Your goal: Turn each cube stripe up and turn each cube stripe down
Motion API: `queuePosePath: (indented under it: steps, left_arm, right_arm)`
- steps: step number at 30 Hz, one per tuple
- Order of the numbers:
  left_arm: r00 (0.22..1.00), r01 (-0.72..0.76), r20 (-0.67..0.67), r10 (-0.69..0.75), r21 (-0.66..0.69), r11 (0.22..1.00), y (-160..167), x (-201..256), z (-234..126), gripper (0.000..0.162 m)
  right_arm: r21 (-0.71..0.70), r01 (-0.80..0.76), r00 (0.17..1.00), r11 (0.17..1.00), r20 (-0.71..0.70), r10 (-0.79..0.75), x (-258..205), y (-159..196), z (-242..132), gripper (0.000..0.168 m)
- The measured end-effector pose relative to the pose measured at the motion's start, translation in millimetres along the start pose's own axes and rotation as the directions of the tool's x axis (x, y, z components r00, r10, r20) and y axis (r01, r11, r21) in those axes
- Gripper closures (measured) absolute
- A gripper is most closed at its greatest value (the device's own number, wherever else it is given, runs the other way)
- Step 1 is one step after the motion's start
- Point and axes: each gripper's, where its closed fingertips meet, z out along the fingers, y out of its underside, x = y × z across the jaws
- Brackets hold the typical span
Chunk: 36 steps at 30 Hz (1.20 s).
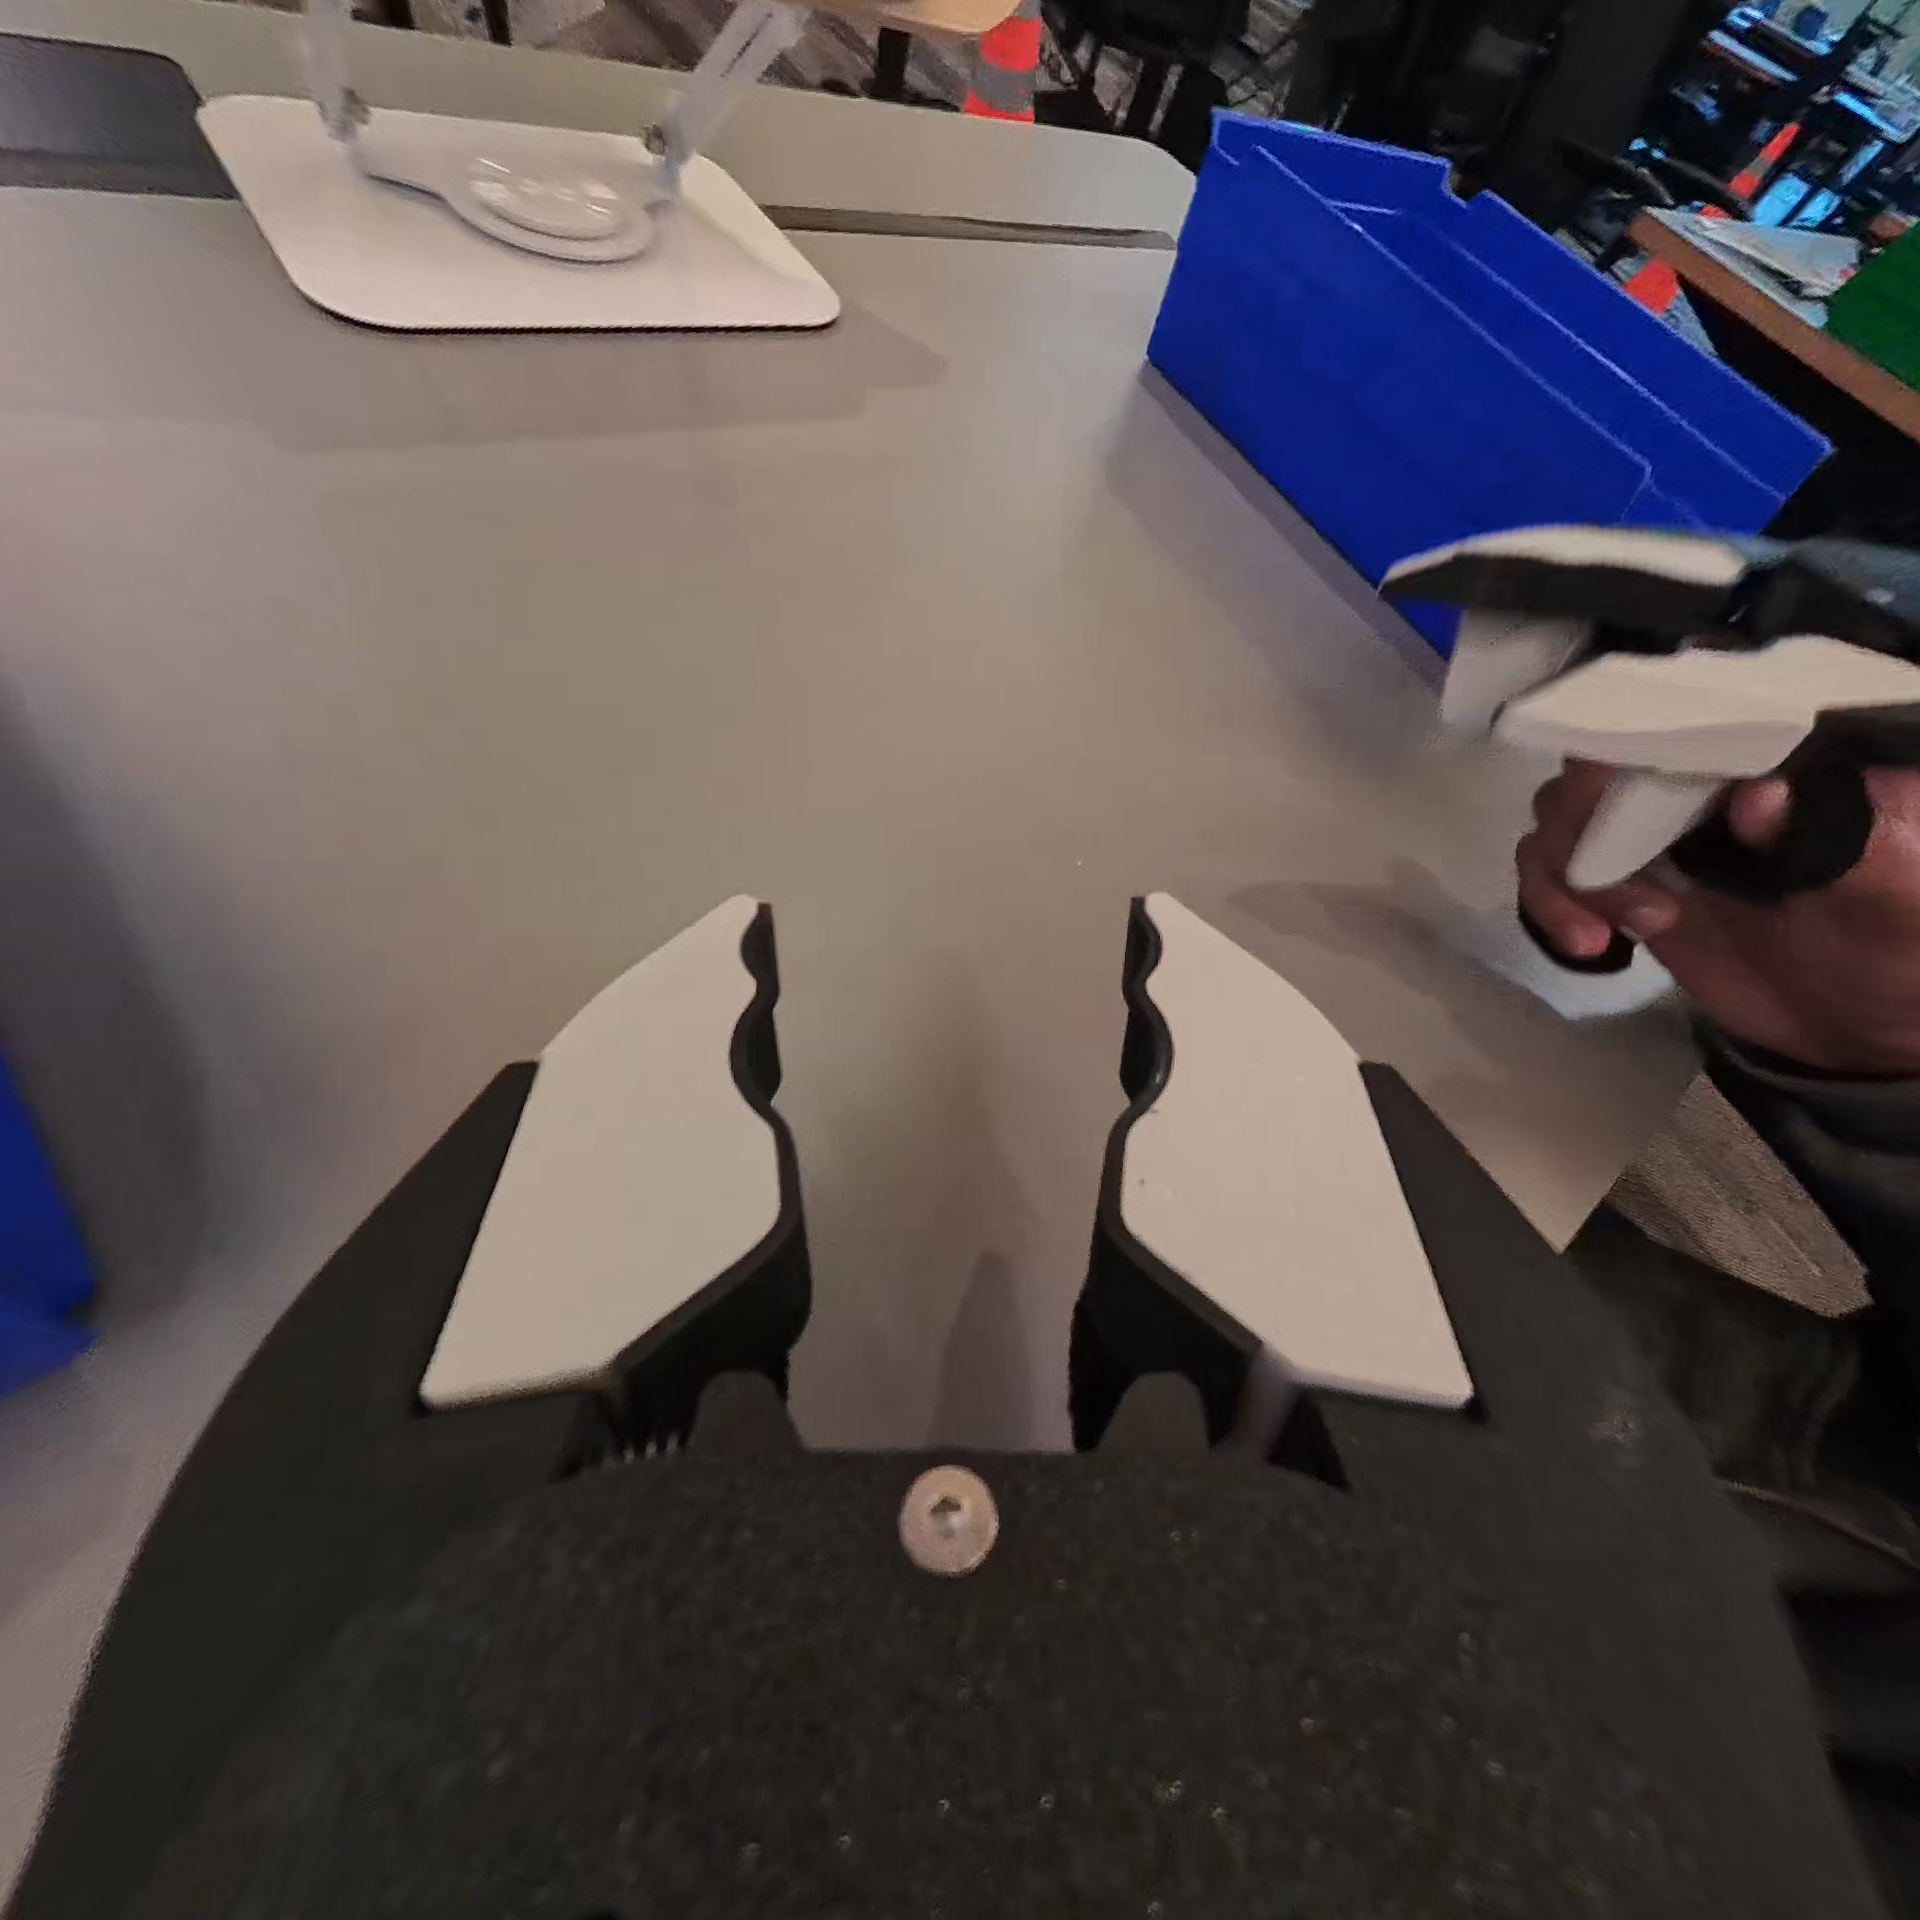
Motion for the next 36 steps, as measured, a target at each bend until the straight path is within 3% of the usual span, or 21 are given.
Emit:
queuePosePath:
  steps: [3, 7, 15, 18, 26, 29, 31, 36]
  left_arm:
    - [0.997, -0.031, 0.071, 0.031, 0.006, 0.999, 11, -7, -8, 0.098]
    - [0.988, -0.060, 0.147, 0.055, 0.035, 0.998, 8, -17, -12, 0.097]
    - [0.988, -0.049, 0.146, 0.043, 0.040, 0.998, 15, -23, 3, 0.095]
    - [0.986, -0.071, 0.155, 0.063, 0.049, 0.996, 15, -24, 2, 0.104]
    - [0.979, -0.136, 0.157, 0.129, 0.038, 0.990, 16, -14, 7, 0.088]
    - [0.979, -0.170, 0.119, 0.164, 0.042, 0.985, 13, 12, 21, 0.087]
    - [0.980, -0.190, 0.060, 0.189, 0.021, 0.982, 7, 48, 44, 0.076]
    - [0.959, -0.273, -0.076, 0.274, 0.024, 0.962, -23, 161, 119, 0.072]
  right_arm:
    - [0.031, 0.144, 0.974, 0.989, -0.179, -0.136, 17, -10, -8, 0.105]
    - [-0.008, 0.154, 0.952, 0.988, -0.267, -0.150, 31, 2, -16, 0.105]
    - [0.051, 0.066, 0.960, 0.997, -0.276, -0.049, 44, 2, -27, 0.106]
    - [0.041, 0.090, 0.952, 0.995, -0.296, -0.074, 48, 3, -28, 0.106]
    - [0.002, 0.123, 0.947, 0.992, -0.298, -0.117, 47, 9, -23, 0.105]
    - [0.025, 0.133, 0.935, 0.991, -0.336, -0.117, 53, 1, -36, 0.103]
    - [0.085, 0.109, 0.926, 0.990, -0.371, -0.070, 63, -7, -59, 0.103]
    - [0.248, 0.061, 0.818, 0.967, -0.568, 0.094, 124, -23, -167, 0.102]
